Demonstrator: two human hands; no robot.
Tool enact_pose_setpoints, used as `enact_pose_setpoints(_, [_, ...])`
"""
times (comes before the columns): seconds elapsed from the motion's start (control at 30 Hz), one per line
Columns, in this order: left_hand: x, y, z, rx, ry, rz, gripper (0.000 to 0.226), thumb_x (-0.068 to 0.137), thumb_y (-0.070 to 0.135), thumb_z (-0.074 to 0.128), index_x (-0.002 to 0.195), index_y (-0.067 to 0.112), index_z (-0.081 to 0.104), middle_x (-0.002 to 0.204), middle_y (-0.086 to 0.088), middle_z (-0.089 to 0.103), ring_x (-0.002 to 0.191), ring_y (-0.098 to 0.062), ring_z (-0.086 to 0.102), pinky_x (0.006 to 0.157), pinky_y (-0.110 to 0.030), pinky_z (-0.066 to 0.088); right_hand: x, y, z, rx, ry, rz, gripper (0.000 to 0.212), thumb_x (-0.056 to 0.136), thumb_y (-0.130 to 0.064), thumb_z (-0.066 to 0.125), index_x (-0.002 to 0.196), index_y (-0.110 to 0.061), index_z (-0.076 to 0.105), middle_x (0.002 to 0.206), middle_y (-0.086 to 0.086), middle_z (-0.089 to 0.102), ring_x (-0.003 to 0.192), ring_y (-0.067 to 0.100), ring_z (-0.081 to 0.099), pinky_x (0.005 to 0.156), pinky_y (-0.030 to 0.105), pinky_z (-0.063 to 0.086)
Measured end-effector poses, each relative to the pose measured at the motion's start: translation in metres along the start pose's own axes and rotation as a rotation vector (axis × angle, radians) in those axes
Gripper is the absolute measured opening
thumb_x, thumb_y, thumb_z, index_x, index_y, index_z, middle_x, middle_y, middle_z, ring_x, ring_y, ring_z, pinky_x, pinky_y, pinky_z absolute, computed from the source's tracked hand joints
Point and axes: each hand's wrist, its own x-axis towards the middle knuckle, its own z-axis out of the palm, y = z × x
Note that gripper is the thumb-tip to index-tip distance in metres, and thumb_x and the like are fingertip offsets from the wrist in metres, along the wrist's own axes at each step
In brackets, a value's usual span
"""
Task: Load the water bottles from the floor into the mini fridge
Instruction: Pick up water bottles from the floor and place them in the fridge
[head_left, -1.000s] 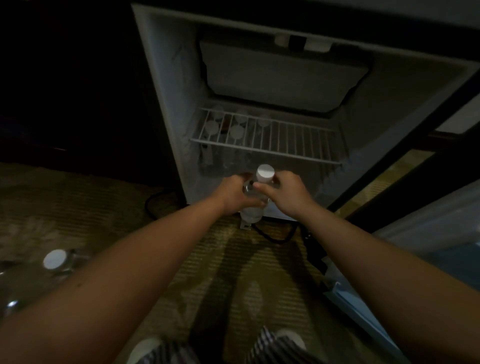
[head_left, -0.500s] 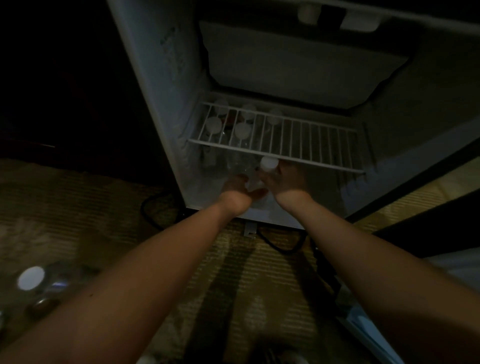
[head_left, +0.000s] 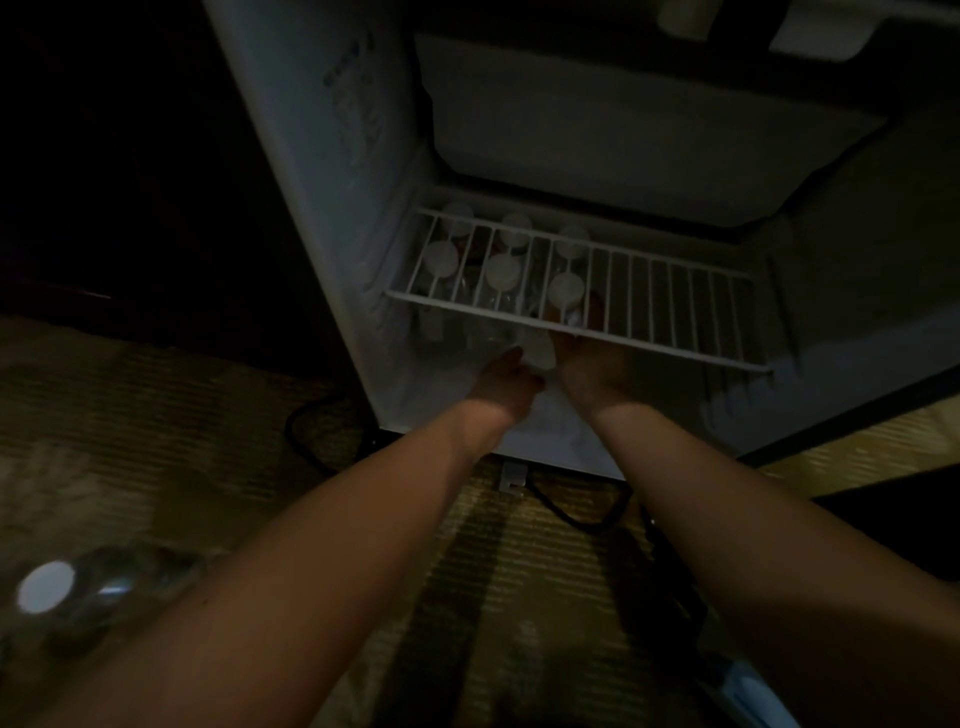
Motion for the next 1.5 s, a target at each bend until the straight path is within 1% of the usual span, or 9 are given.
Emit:
enact_pose_setpoints(0.2, [-0.001, 0.0, 0.001, 0.022, -0.044, -0.021, 0.062, 0.096, 0.018, 0.047, 0.15, 0.025, 0.016, 0.156, 0.002, 0.021, 0.137, -0.023, 0.034, 0.103, -0.039, 0.042, 0.009, 0.003, 0.001, 0.012, 0.002, 0.024, 0.056, 0.096, -0.033, 0.047, 0.147, -0.02, 0.028, 0.151, 0.009, 0.035, 0.136, 0.025, 0.037, 0.106, 0.026, 0.029])
enact_pose_setpoints(0.43, [-0.026, -0.01, -0.016, 0.445, -0.099, -0.025, 0.056, 0.098, 0.033, 0.042, 0.147, 0.012, 0.025, 0.154, -0.005, 0.028, 0.138, -0.022, 0.031, 0.106, -0.023, 0.029, -0.006, 0.018, -0.001, -0.106, -0.08, 0.076, 0.075, 0.088, -0.04, 0.059, 0.148, -0.012, 0.024, 0.152, 0.009, 0.032, 0.137, 0.027, 0.036, 0.105, 0.028, 0.031])
enact_pose_setpoints(0.57, [-0.051, -0.016, -0.035, 0.578, -0.18, 0.003, 0.042, 0.098, 0.027, 0.043, 0.132, 0.004, 0.048, 0.139, -0.011, 0.048, 0.128, -0.024, 0.044, 0.097, -0.02, 0.033, -0.026, 0.008, -0.005, -0.273, -0.247, 0.043, 0.065, 0.091, -0.03, 0.059, 0.145, -0.011, 0.029, 0.146, 0.008, 0.039, 0.132, 0.029, 0.042, 0.103, 0.032, 0.037])
enact_pose_setpoints(0.73, [-0.094, -0.009, -0.072, 0.803, -0.284, -0.023, 0.046, 0.098, 0.038, 0.037, 0.135, 0.012, 0.045, 0.131, -0.001, 0.048, 0.126, -0.022, 0.044, 0.102, -0.026, 0.032, -0.063, -0.01, -0.02, -0.491, -0.365, -0.029, 0.041, 0.092, -0.036, 0.054, 0.125, -0.01, 0.055, 0.123, 0.009, 0.058, 0.112, 0.027, 0.055, 0.084, 0.029, 0.042])
enact_pose_setpoints(0.87, [-0.131, 0.002, -0.111, 0.851, -0.21, 0.027, 0.044, 0.098, 0.036, 0.038, 0.127, 0.006, 0.052, 0.132, -0.015, 0.052, 0.121, -0.027, 0.049, 0.094, -0.028, 0.037, -0.098, -0.043, -0.03, -0.636, -0.46, -0.168, 0.034, 0.093, -0.032, 0.055, 0.117, -0.009, 0.061, 0.114, 0.008, 0.063, 0.105, 0.021, 0.059, 0.082, 0.027, 0.042])
enact_pose_setpoints(1.0, [-0.171, 0.004, -0.148, 0.94, -0.142, 0.096, 0.038, 0.097, 0.034, 0.042, 0.12, 0.008, 0.058, 0.116, -0.007, 0.058, 0.107, -0.02, 0.054, 0.085, -0.026, 0.04, -0.133, -0.083, -0.026, -0.723, -0.564, -0.265, 0.031, 0.093, -0.031, 0.054, 0.115, -0.009, 0.062, 0.097, 0.003, 0.061, 0.091, 0.016, 0.057, 0.08, 0.029, 0.044])
enact_pose_setpoints(1.27, [-0.275, -0.006, -0.23, 1.068, 0.016, 0.106, 0.039, 0.095, 0.036, 0.046, 0.121, 0.009, 0.058, 0.123, -0.009, 0.059, 0.112, -0.024, 0.056, 0.097, -0.037, 0.045, -0.23, -0.16, 0.002, -0.954, -0.832, -0.311, 0.036, 0.095, -0.03, 0.05, 0.125, -0.011, 0.055, 0.122, 0.011, 0.06, 0.102, 0.025, 0.064, 0.095, 0.04, 0.051])
enact_pose_setpoints(1.4, [-0.319, -0.022, -0.256, 1.015, 0.051, 0.094, 0.041, 0.094, 0.035, 0.049, 0.124, 0.007, 0.056, 0.127, -0.009, 0.058, 0.115, -0.025, 0.055, 0.097, -0.035, 0.044, -0.278, -0.192, 0.016, -1.011, -0.833, -0.381, 0.032, 0.095, -0.032, 0.05, 0.122, -0.015, 0.055, 0.118, 0.007, 0.06, 0.097, 0.02, 0.063, 0.087, 0.035, 0.051])
enact_pose_setpoints(1.5, [-0.347, -0.044, -0.28, 0.96, 0.069, 0.079, 0.039, 0.093, 0.038, 0.051, 0.118, 0.01, 0.06, 0.116, -0.008, 0.062, 0.107, -0.024, 0.058, 0.088, -0.031, 0.044, -0.313, -0.211, 0.042, -1.058, -0.8, -0.448, 0.031, 0.095, -0.033, 0.049, 0.119, -0.015, 0.057, 0.097, 0.003, 0.061, 0.088, 0.017, 0.06, 0.08, 0.032, 0.049])
